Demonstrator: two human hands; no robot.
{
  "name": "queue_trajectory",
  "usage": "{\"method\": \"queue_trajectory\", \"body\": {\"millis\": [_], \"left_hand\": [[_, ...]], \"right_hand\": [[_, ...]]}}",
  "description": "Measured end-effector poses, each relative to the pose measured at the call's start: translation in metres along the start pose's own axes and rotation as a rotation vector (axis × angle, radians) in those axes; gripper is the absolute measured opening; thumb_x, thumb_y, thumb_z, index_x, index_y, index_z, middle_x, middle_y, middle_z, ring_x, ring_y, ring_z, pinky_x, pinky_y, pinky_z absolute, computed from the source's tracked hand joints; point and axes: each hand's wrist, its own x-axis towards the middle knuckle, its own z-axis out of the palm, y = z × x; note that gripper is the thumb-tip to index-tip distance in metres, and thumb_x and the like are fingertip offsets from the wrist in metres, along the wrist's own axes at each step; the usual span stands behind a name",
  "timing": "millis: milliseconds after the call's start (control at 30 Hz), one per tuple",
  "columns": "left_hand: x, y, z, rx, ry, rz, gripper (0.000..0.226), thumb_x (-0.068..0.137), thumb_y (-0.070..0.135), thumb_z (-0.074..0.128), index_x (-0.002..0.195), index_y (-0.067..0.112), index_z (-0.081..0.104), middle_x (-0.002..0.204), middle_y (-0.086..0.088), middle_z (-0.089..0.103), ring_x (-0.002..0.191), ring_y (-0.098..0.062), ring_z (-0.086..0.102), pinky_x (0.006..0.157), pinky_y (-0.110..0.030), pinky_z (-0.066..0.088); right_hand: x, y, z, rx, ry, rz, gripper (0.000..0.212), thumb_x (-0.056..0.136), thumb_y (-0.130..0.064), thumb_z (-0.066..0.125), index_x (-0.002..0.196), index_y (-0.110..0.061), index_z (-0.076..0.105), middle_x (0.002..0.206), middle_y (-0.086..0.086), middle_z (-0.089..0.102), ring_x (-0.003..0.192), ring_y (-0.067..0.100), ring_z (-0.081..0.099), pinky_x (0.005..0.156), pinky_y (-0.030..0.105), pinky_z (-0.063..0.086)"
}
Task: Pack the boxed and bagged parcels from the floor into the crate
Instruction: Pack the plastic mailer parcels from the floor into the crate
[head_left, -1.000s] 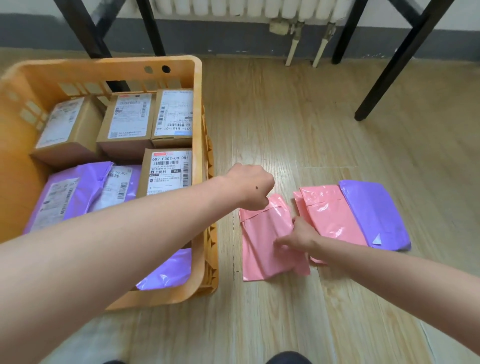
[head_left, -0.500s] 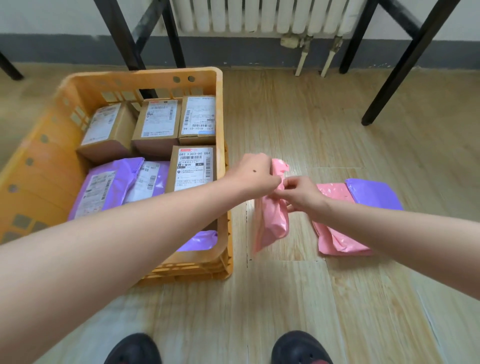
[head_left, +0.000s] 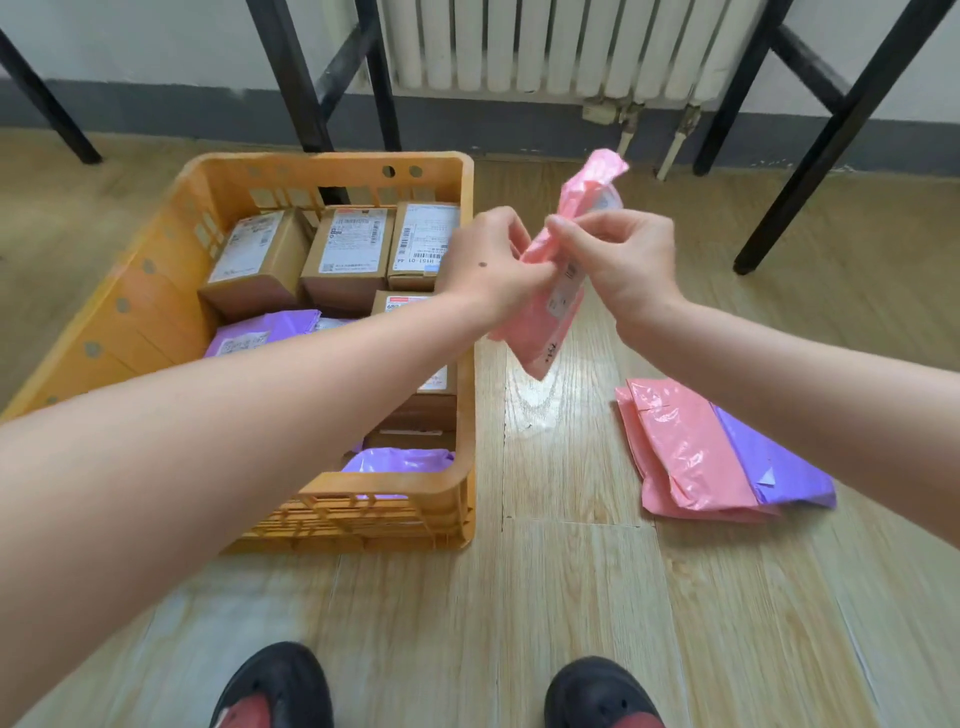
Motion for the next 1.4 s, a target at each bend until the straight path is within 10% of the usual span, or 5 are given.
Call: {"method": "queue_trajectory", "body": {"millis": [267, 533, 867, 1100, 1400], "left_hand": [[0.007, -0.034, -0.024, -0.529, 0.007, -0.451, 0.018, 0.089, 0.02, 0.065, 0.075, 0.021, 0.054, 0.087, -0.007, 0.064, 0.062, -0.021, 0.062, 0.034, -0.019, 0.039], [0.002, -0.065, -0.062, -0.761, 0.103, -0.549, 0.02, 0.086, 0.009, 0.067, 0.074, 0.016, 0.053, 0.067, -0.003, 0.061, 0.033, -0.007, 0.057, 0.031, -0.018, 0.041], [-0.017, -0.137, -0.135, -0.27, 0.173, -0.43, 0.019, 0.082, 0.021, 0.074, 0.071, 0.017, 0.058, 0.068, 0.006, 0.056, 0.063, -0.01, 0.05, 0.052, -0.02, 0.038], [-0.046, -0.194, -0.179, 0.288, -0.008, -0.347, 0.024, 0.085, 0.02, 0.066, 0.063, 0.014, 0.058, 0.067, -0.004, 0.056, 0.068, -0.021, 0.05, 0.061, -0.027, 0.033], [-0.052, -0.236, -0.176, 0.333, -0.078, -0.374, 0.025, 0.088, 0.017, 0.056, 0.064, 0.011, 0.057, 0.065, -0.006, 0.054, 0.065, -0.024, 0.048, 0.06, -0.033, 0.036]], "right_hand": [[0.021, -0.015, 0.005, -0.053, 0.104, -0.034, 0.007, 0.077, -0.035, 0.076, 0.078, -0.033, 0.069, 0.094, -0.008, 0.066, 0.09, 0.01, 0.06, 0.076, 0.031, 0.052], [0.016, -0.002, 0.018, -0.176, 0.001, 0.265, 0.054, 0.083, -0.038, 0.069, 0.128, -0.017, 0.048, 0.117, 0.001, 0.057, 0.103, 0.015, 0.059, 0.092, 0.036, 0.05], [-0.001, -0.033, 0.099, -0.399, -0.184, 0.03, 0.036, 0.079, -0.029, 0.076, 0.11, -0.012, 0.069, 0.094, -0.001, 0.069, 0.08, 0.006, 0.062, 0.064, 0.02, 0.046], [-0.024, -0.021, 0.171, -0.671, -0.384, -0.062, 0.017, 0.082, -0.029, 0.071, 0.078, -0.013, 0.074, 0.076, 0.004, 0.071, 0.074, 0.025, 0.067, 0.065, 0.04, 0.054], [-0.019, 0.018, 0.217, -0.847, -0.389, -0.084, 0.023, 0.088, -0.035, 0.063, 0.081, -0.017, 0.074, 0.081, 0.002, 0.071, 0.077, 0.022, 0.063, 0.066, 0.039, 0.053]]}}
